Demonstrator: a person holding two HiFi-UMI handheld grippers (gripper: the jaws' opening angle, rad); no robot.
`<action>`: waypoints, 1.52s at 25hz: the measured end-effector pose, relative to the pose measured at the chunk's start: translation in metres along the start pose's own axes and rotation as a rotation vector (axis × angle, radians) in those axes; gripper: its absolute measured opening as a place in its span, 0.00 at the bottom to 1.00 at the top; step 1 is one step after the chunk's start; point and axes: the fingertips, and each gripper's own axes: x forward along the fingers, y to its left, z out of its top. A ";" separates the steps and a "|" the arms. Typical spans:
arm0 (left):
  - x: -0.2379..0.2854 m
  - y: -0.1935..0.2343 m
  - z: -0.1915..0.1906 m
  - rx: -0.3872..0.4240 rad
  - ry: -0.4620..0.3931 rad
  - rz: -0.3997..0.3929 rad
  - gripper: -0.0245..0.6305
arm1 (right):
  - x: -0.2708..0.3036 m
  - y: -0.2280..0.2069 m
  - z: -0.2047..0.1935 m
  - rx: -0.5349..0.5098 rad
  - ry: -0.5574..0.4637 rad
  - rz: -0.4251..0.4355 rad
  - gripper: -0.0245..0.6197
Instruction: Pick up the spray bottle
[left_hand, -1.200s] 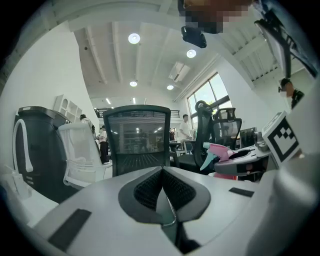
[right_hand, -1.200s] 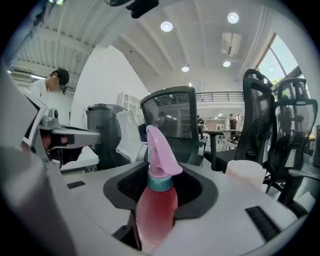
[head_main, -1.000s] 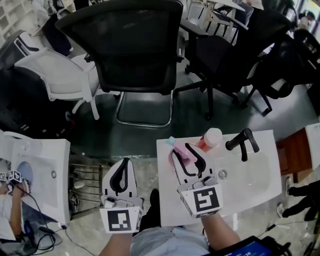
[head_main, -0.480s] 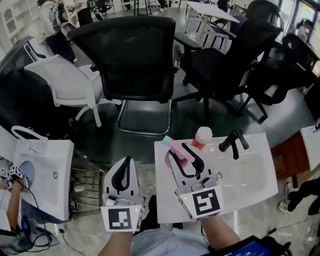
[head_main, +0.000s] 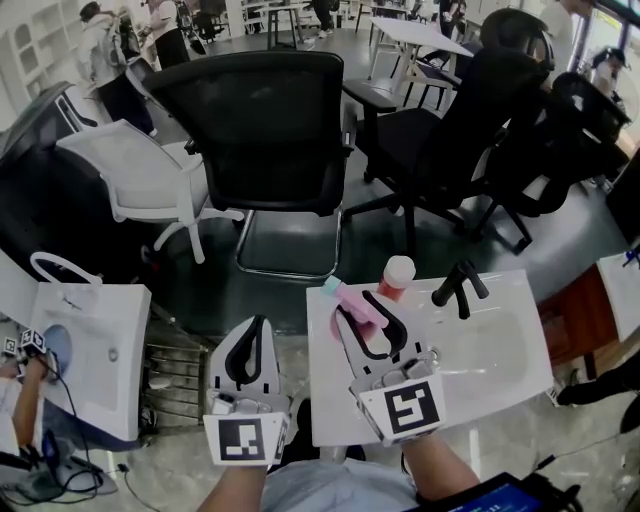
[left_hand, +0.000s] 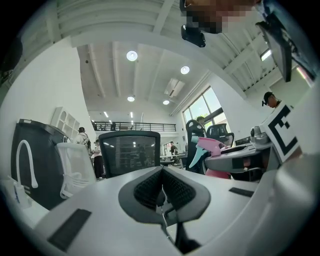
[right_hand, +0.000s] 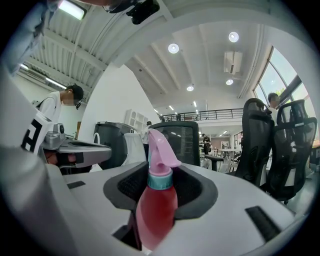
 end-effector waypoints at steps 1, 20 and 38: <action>0.000 -0.001 0.001 0.001 -0.001 0.001 0.06 | -0.001 0.000 0.000 0.002 0.006 0.003 0.29; 0.001 -0.004 0.009 0.043 -0.013 0.009 0.06 | -0.008 -0.008 0.009 -0.016 -0.055 -0.014 0.29; 0.008 -0.011 0.007 0.069 -0.015 -0.004 0.06 | -0.009 -0.016 0.006 -0.014 -0.062 -0.019 0.29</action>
